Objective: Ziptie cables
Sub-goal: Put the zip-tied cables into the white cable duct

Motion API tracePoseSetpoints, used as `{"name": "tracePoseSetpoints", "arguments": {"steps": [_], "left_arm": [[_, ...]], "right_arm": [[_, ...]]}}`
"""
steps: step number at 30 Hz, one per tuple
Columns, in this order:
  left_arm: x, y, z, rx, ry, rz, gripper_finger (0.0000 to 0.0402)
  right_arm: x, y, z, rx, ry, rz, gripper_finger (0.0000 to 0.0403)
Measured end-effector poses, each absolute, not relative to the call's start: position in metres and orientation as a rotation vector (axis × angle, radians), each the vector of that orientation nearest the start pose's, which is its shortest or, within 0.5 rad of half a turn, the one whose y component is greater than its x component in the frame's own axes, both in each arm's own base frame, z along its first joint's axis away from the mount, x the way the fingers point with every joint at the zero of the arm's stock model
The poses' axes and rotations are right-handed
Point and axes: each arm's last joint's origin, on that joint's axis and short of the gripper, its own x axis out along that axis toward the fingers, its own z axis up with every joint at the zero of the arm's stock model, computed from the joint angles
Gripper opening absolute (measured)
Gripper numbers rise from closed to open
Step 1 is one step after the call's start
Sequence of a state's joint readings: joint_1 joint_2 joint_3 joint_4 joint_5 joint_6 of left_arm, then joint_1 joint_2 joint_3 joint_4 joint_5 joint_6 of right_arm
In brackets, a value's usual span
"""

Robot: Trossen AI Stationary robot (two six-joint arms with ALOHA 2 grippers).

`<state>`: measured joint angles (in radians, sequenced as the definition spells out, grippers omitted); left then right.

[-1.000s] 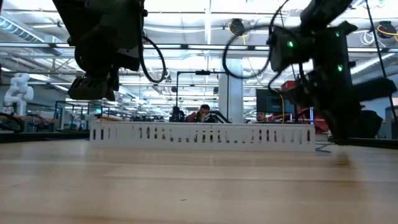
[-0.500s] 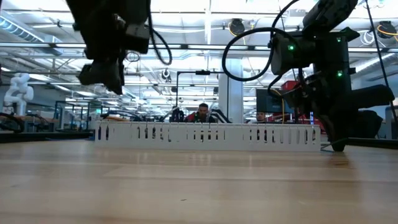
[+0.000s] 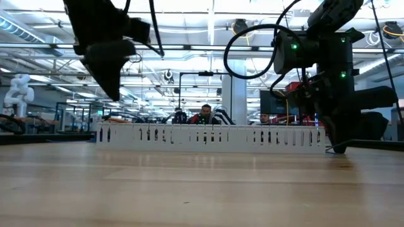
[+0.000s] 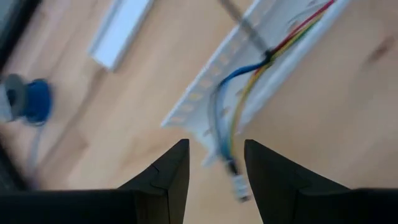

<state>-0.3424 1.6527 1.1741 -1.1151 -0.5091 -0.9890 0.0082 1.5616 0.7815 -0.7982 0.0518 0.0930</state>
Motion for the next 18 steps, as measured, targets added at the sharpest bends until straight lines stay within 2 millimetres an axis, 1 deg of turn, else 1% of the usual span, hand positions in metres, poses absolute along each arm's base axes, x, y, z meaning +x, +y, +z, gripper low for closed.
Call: {"name": "tracePoseSetpoints", "arguments": {"steps": [2, 5, 10, 16, 18], "left_arm": [[0.276, -0.083, 0.212, -0.190, 1.168, 0.768, 0.0152], [0.279, -0.079, 0.206, -0.238, 1.211, 0.780, 0.0152], [0.277, -0.075, 0.202, -0.269, 1.260, 0.839, 0.0152], [0.275, -0.076, 0.201, -0.303, 1.275, 0.848, 0.0152], [0.274, -0.077, 0.198, -0.305, 1.292, 0.849, 0.0152]], "right_arm": [[0.234, 0.000, 0.141, 0.019, 1.570, -0.101, 0.0000], [0.234, 0.000, 0.141, 0.013, 1.567, -0.093, 0.0000], [0.234, 0.000, 0.141, 0.008, 1.565, -0.089, 0.0000], [0.234, 0.000, 0.141, 0.003, 1.565, -0.084, 0.0000], [0.234, 0.000, 0.141, 0.002, 1.564, -0.083, 0.0000]]}}
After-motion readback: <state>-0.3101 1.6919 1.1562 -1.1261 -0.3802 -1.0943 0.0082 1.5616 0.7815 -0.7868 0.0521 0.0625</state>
